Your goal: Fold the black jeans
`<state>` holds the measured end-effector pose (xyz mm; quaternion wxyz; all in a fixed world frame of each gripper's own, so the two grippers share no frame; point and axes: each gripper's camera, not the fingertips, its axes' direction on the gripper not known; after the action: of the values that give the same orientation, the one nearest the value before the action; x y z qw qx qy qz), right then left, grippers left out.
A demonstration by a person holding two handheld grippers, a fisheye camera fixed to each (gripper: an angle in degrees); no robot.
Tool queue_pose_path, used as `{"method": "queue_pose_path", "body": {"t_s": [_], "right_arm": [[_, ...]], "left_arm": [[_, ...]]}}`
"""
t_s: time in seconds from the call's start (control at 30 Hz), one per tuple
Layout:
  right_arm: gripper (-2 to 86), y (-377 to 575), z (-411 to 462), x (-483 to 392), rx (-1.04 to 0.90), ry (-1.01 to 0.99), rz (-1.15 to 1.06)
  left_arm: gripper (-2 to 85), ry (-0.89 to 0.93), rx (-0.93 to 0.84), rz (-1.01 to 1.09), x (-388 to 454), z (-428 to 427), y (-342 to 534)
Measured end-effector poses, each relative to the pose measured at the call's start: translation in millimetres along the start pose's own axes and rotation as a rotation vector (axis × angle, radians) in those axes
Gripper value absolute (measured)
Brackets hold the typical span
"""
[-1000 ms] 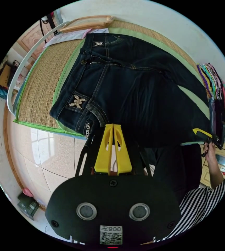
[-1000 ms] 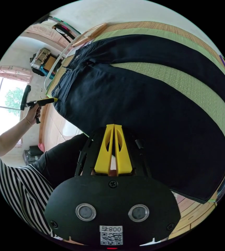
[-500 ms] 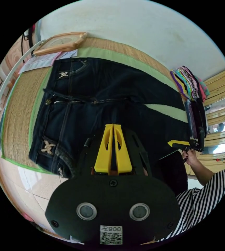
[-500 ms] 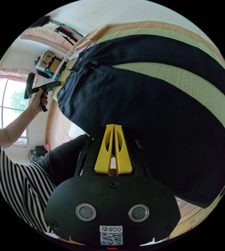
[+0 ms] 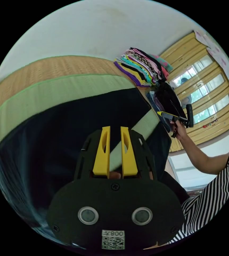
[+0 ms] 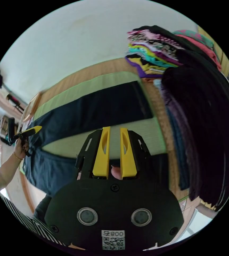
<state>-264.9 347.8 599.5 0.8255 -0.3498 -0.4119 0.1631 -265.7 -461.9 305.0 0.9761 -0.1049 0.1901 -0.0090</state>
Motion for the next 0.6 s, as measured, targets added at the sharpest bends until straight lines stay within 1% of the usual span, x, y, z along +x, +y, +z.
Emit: {"method": "queue_pose_path", "body": {"t_s": [0.13,0.27,0.4,0.53,0.57,0.6], "right_arm": [[7.8,-23,12,39,-0.003,0.068,0.035],[8.1,-39,30,63,-0.028,0.139,0.007],[7.8,-41,46,81,-0.063,0.13,-0.009],[7.4,-36,48,97,-0.045,0.109,0.005],[7.2,-35,47,103,-0.041,0.097,0.008],[6.8,-34,47,108,-0.042,0.089,0.003]], "left_arm": [[8.1,-0.035,-0.047,0.088,22,53,-84],[9.1,-0.111,-0.089,0.16,42,95,-155],[9.8,-0.221,-0.138,0.203,56,126,-201],[9.3,-0.275,-0.255,0.216,63,164,-232],[8.7,-0.279,-0.221,0.246,68,166,-235],[7.8,-0.264,-0.225,0.256,70,169,-237]]}}
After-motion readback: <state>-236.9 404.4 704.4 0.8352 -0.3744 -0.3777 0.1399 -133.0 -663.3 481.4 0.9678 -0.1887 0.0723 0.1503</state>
